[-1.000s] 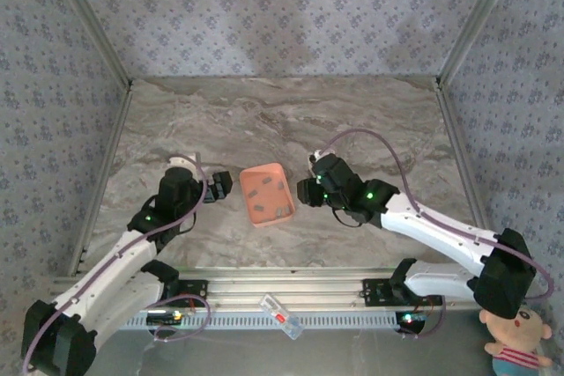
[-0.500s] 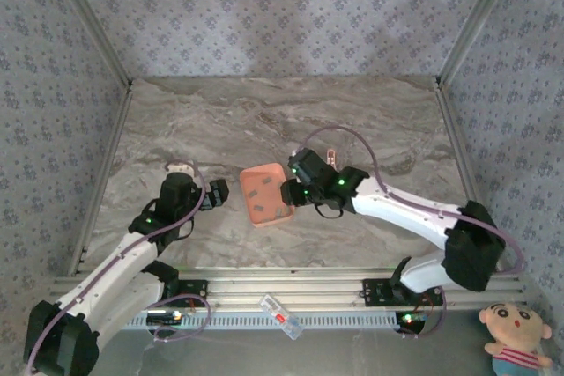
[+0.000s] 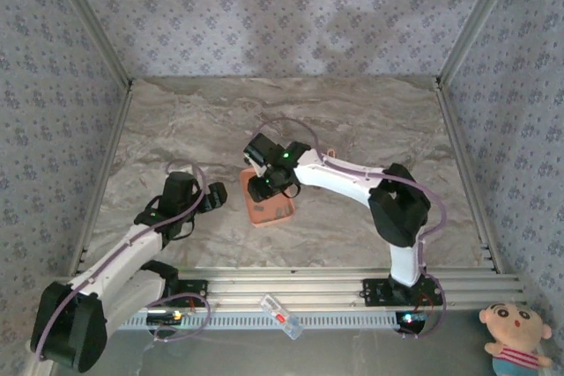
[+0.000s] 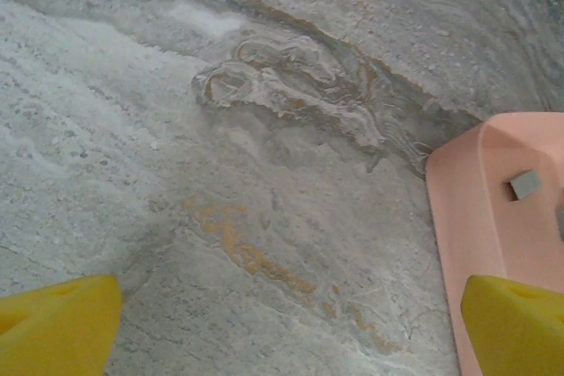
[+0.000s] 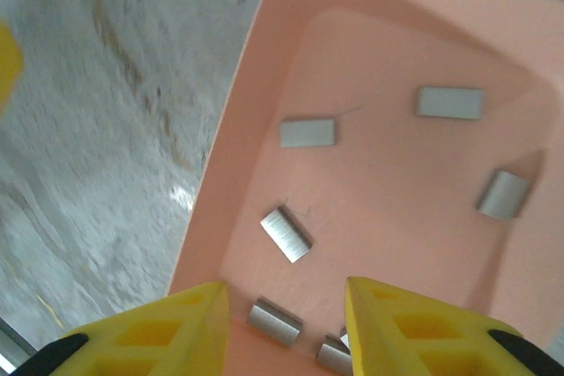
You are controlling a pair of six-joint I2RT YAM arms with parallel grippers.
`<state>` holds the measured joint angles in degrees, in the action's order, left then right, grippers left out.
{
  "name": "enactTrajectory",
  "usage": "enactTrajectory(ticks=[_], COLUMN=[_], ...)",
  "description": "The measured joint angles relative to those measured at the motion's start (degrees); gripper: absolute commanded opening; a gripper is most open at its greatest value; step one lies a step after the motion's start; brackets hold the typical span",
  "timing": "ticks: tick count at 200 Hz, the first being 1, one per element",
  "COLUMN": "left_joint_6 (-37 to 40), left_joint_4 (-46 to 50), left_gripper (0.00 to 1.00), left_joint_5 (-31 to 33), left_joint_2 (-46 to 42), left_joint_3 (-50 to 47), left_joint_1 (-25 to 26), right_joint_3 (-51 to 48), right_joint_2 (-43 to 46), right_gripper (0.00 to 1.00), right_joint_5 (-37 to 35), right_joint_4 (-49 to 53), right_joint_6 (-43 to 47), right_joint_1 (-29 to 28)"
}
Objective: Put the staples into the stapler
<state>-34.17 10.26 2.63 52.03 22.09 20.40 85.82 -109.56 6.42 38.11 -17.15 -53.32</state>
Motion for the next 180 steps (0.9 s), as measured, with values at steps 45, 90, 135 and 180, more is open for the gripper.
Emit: enactTrajectory(ticks=[45,90,135,180], left_joint_6=[0.0,-0.2,-0.3,-0.3], left_joint_4=[-1.3,-3.7,-4.0,-4.1], left_gripper=[0.98,0.98,0.98,0.99], left_joint_5=[-2.1,-2.2,-2.2,-2.2], left_joint_2=[1.0,2.1,4.1,4.1], left_joint_3=[0.0,0.0,0.0,0.0], left_joint_1=[-2.7,-5.0,-5.4,-5.8], right_joint_3=[-5.3,-8.9,-9.3,-10.0], right_joint_2=[-1.1,-1.1,-1.2,-1.9], right_gripper=[0.42,0.41,0.44,0.45], right_joint_5=[3.3,4.1,3.5,2.6], right_joint_4=[-6.5,-12.7,-14.5,-14.8], right_joint_6=[9.9,15.3,18.6,20.3], right_joint_1=[0.8,2.2,0.7,0.3])
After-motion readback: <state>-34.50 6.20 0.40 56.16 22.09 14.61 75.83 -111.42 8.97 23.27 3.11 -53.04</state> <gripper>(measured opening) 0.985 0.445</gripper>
